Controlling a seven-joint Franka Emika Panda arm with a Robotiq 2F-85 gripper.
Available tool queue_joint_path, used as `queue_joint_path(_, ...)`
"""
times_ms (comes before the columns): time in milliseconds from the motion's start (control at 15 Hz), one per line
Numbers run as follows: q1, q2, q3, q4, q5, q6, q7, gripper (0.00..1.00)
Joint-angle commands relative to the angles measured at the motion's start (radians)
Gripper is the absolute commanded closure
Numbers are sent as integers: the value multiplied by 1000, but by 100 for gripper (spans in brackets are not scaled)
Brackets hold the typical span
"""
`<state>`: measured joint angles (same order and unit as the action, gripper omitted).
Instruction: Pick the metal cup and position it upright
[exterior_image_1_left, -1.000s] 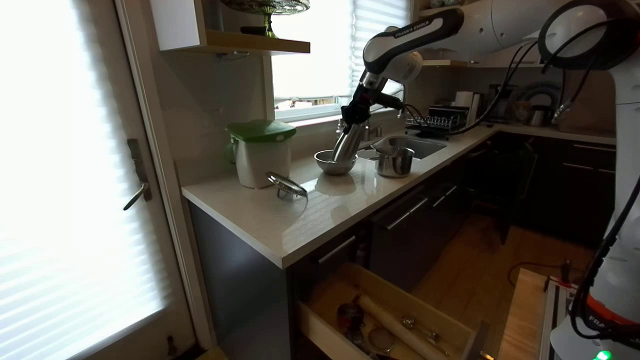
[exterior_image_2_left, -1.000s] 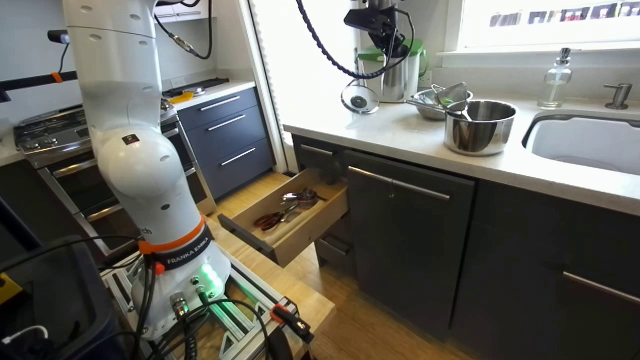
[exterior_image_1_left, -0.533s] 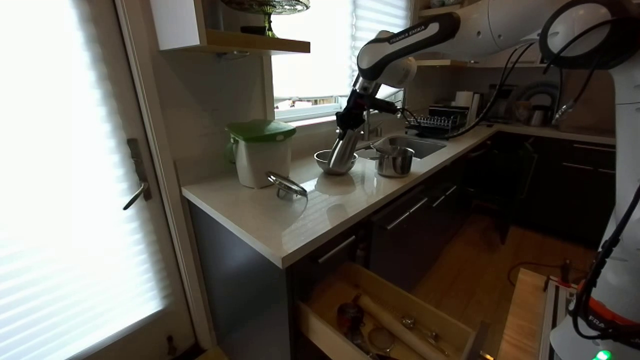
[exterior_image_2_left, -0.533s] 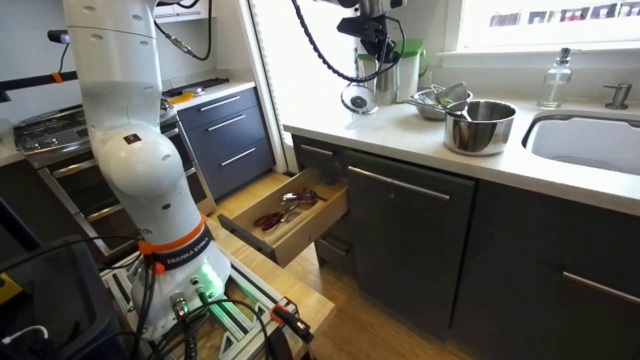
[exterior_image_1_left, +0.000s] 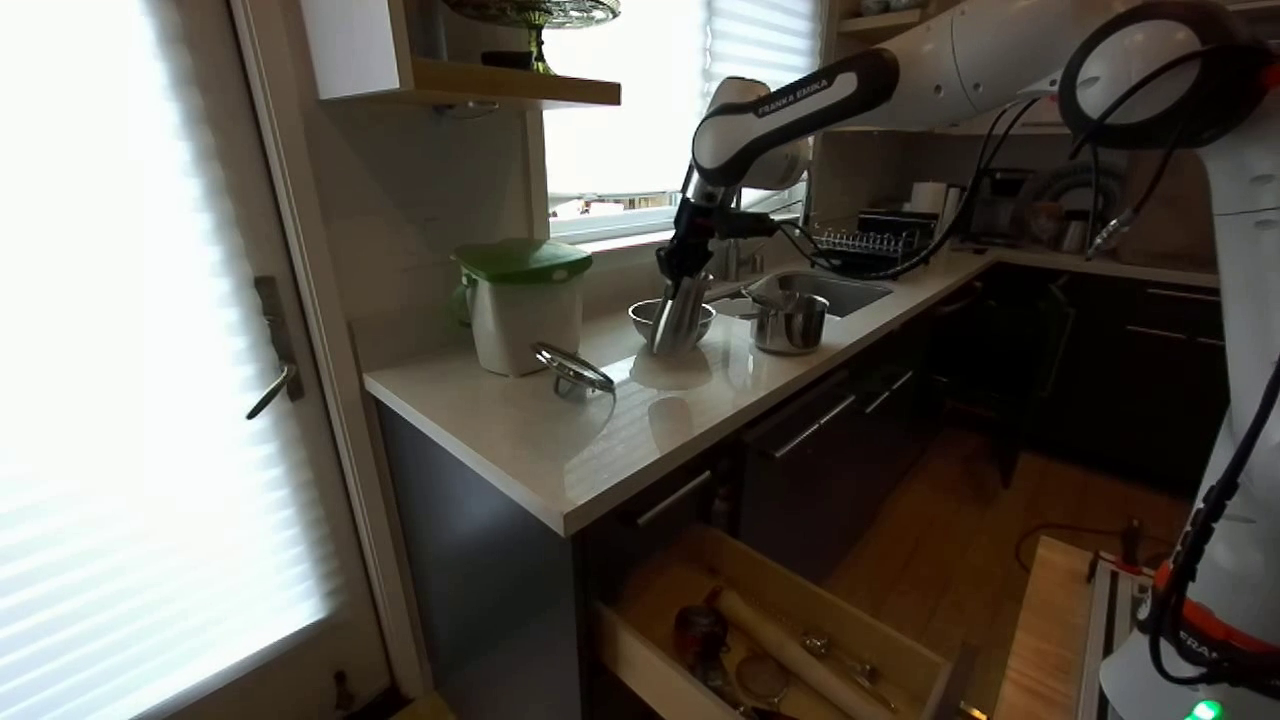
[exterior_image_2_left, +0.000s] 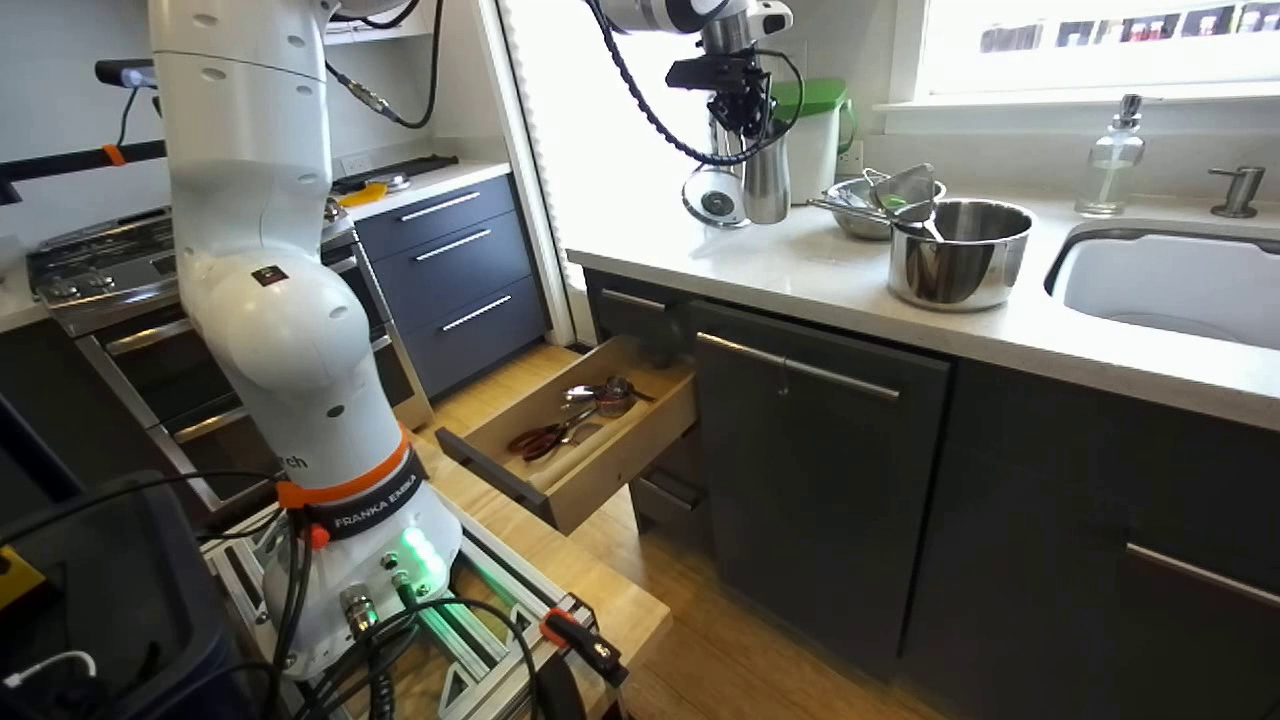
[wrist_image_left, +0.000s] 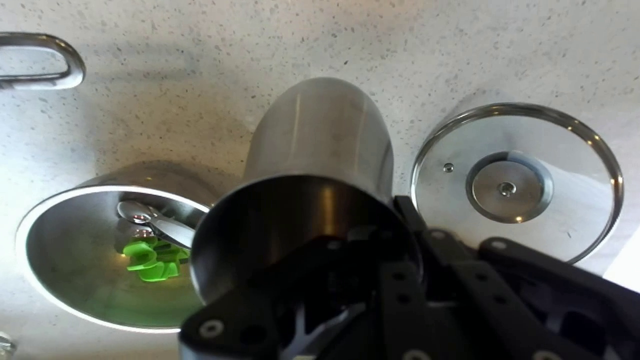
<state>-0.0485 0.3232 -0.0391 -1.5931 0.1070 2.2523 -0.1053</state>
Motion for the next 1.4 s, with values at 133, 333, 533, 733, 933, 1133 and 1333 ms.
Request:
queue_joint_path(133,10,118,14,115,-56,31,5,99)
queue_joint_path(333,12,173,26,166,-50,52,5,99)
queue_joint_path(533,12,213,36,218,-53,32,-5,99)
queue_joint_path(733,8,237,45,266,-53,-20,-29,99)
queue_joint_path(933,5,257,50,313,-56,-111,-64,99)
queue_joint_path(1133,9,272,46,352,-65,-176,-83,99)
queue_joint_path(1333,13,287,42,382,-83,-199,-90,99)
